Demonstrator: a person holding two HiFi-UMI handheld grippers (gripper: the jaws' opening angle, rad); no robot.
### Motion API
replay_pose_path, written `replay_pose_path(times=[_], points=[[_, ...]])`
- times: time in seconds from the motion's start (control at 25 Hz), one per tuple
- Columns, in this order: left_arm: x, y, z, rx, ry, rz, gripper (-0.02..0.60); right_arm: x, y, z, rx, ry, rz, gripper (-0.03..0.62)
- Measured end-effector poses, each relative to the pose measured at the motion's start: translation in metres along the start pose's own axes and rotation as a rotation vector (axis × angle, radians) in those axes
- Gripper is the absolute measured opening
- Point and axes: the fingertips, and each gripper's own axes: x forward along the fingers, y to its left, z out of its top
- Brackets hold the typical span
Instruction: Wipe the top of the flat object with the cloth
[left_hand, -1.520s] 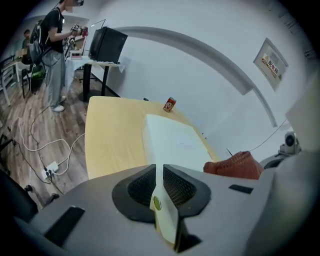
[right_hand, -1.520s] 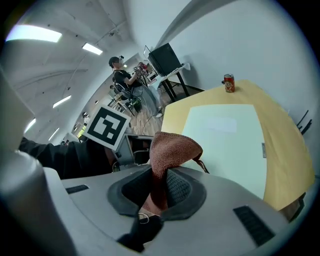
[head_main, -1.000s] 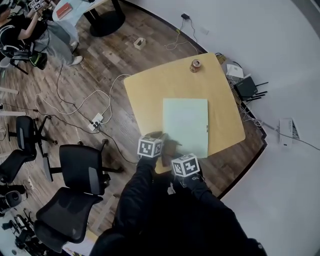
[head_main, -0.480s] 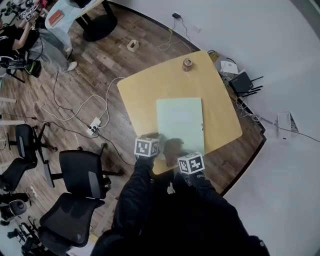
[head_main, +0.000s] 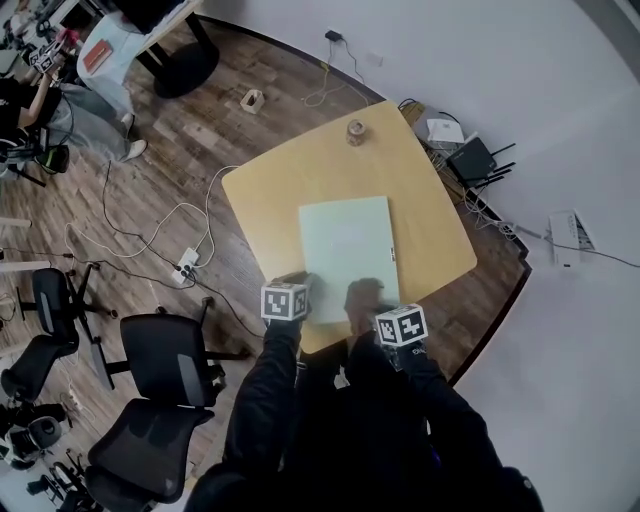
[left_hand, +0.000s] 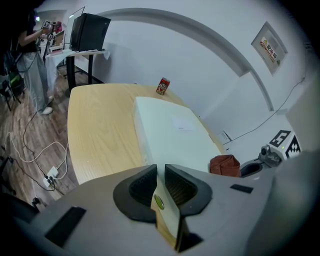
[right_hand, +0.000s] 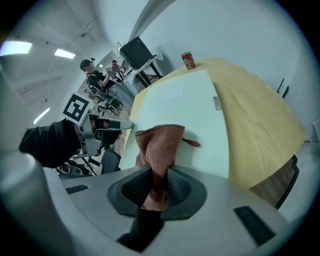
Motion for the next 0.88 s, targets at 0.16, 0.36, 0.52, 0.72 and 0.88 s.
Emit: replay_pose_path(times=[0.16, 0.36, 0.52, 0.72, 0.88], points=[[0.000, 0.001, 0.000, -0.011, 0.010, -0.008, 0.072, -0.014, -0.020, -0.004, 0.007, -0.002, -0.031, 0.074], [-0.001, -0.003, 0.002, -0.011, 0.014, -0.009, 0.072, -0.030, -0.045, -0.011, 0.021, 0.000, -0.071, 0.075], [-0.005, -0.001, 0.002, -0.016, 0.006, -0.012, 0.072, -0.049, -0.042, -0.001, 0.036, -0.045, -0.064, 0.074], [-0.003, -0.003, 0.001, -0.032, -0.009, -0.029, 0.072, -0.059, -0.012, 0.038, 0.019, -0.136, 0.013, 0.074], [-0.001, -0.005, 0.002, -0.038, -0.011, -0.033, 0.071, -0.043, 0.026, 0.080, -0.020, -0.174, 0.102, 0.074]])
